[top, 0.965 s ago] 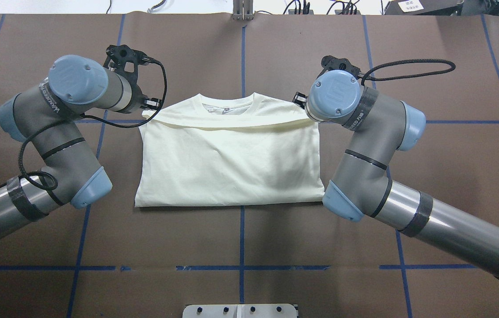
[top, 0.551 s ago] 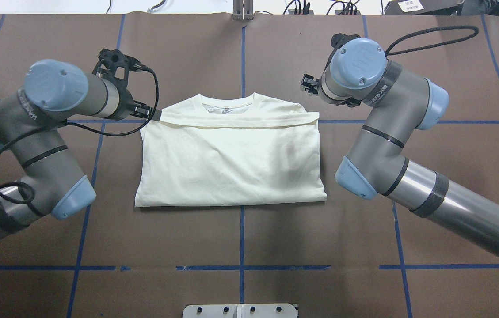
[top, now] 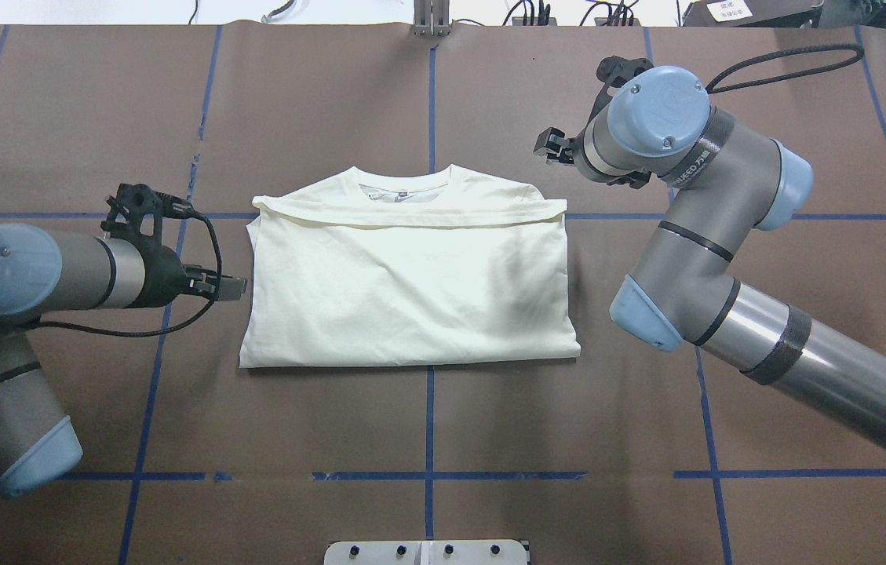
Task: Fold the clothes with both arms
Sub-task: 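Release the hem and bring the left gripper to the folded shirt's near corner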
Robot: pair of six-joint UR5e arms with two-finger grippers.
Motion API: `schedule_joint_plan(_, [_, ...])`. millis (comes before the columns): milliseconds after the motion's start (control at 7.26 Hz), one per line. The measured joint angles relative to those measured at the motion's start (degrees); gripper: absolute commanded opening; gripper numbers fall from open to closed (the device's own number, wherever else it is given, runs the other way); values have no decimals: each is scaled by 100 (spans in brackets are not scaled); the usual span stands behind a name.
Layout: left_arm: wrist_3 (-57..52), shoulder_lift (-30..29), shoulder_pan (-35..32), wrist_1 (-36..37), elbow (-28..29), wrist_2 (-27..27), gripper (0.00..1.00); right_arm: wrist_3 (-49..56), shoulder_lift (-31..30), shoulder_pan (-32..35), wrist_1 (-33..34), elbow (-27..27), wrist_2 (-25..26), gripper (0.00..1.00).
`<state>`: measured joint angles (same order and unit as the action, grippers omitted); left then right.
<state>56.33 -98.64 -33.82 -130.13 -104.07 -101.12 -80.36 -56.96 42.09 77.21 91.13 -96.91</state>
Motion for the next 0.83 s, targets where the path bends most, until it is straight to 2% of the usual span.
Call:
schedule_joint_plan(276, [734,115,486,-433,59,259,59,-5,-5,0,-12,5,-1,100])
schedule_joint_plan(827, [1058,127,743,-659,199,337,59,-12,0,1,-13,18,-3,100])
